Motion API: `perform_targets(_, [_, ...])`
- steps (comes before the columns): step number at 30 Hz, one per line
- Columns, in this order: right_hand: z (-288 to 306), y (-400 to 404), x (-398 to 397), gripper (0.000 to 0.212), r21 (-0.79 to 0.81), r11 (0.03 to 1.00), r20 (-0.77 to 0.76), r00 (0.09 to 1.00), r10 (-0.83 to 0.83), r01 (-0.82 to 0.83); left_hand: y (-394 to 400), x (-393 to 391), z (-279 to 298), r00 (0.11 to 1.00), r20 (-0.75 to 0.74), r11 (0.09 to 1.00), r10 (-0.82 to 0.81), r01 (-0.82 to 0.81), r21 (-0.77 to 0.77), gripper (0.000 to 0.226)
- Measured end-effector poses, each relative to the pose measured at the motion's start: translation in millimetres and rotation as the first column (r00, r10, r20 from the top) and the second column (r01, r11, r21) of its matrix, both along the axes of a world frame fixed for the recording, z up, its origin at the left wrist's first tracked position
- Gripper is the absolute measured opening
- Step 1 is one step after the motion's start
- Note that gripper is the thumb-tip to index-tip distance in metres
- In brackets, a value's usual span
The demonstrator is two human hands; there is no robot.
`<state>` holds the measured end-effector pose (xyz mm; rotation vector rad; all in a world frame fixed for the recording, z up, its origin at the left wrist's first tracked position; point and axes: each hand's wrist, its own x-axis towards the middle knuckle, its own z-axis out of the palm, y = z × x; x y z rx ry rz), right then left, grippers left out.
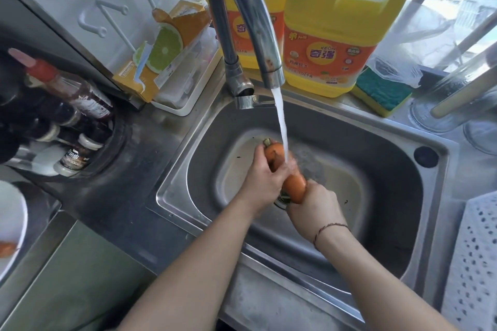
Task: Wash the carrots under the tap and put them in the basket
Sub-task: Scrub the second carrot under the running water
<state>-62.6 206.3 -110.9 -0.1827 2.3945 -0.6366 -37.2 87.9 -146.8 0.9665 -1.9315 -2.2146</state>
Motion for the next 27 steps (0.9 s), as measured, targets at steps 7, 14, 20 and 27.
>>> perform_targets(7, [1,-2,0,0.013,-0.037,0.999,0.076,0.997,0.030,-0.027,3,-12,1,0.980,0.090,0.962,0.180,-0.156,-0.226,0.028])
perform_targets(14, [-1,-6,0,0.011,-0.062,0.998,0.056,0.998,0.012,-0.009,-2,-8,-3,0.994,0.055,0.978,0.094,-0.082,-0.191,0.041])
perform_targets(20, [0,-5,-1,0.011,-0.063,0.998,0.071,0.997,0.008,-0.004,2,-18,3,0.972,0.059,0.973,0.229,-0.226,-0.054,0.024])
perform_targets(27, [-3,-4,4,0.013,-0.051,0.998,0.058,0.998,-0.023,0.026,9,-18,-7,0.972,0.065,0.973,0.225,-0.221,-0.067,0.033])
